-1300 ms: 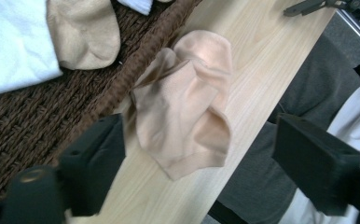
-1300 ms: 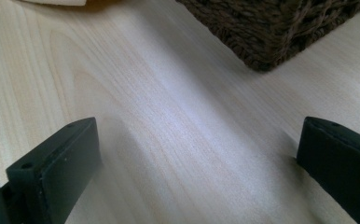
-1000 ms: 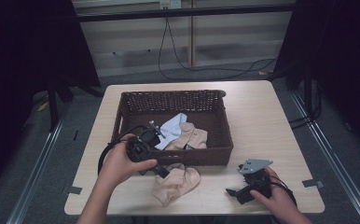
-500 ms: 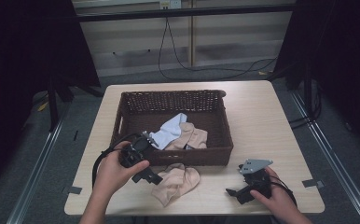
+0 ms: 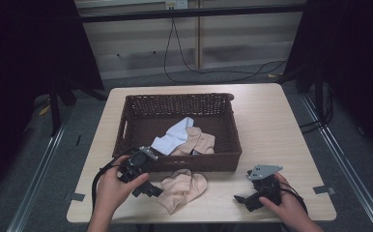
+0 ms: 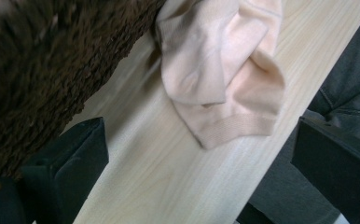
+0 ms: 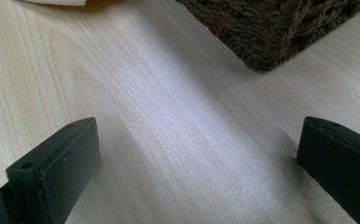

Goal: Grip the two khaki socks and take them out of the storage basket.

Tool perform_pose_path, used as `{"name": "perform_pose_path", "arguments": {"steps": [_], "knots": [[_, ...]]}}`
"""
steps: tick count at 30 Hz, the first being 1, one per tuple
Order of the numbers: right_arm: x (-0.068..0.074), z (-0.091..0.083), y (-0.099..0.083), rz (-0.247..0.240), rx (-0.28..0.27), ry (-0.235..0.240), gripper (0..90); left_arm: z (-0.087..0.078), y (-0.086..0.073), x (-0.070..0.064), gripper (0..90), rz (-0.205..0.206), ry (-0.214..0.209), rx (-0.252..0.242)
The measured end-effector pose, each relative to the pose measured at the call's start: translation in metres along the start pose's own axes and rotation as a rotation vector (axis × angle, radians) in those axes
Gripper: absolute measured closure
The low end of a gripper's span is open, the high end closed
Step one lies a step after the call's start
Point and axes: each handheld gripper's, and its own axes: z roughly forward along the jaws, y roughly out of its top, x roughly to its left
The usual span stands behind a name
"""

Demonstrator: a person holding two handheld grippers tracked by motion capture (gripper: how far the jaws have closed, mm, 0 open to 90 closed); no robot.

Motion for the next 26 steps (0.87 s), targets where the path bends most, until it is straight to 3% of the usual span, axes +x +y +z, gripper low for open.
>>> {"name": "perform_pose_path", "arguments": {"steps": [10, 13, 20, 26], "knots": [[0.0, 0.0, 0.0, 0.001, 0.0, 0.0, 0.0, 0.02, -0.023, 0.008, 3.5, -0.031, 0.023, -0.031], [0.0, 0.0, 0.0, 0.0, 0.0, 0.0, 0.0, 0.026, -0.031, 0.01, 3.5, -0.053, 0.019, -0.067], [0.0, 0.0, 0.0, 0.0, -0.001, 0.0, 0.0, 0.037, -0.043, 0.012, 3.5, -0.059, 0.024, -0.12], [0.0, 0.0, 0.0, 0.0, -0.001, 0.0, 0.0, 0.042, -0.043, 0.01, 3.5, -0.028, 0.03, -0.112]]}}
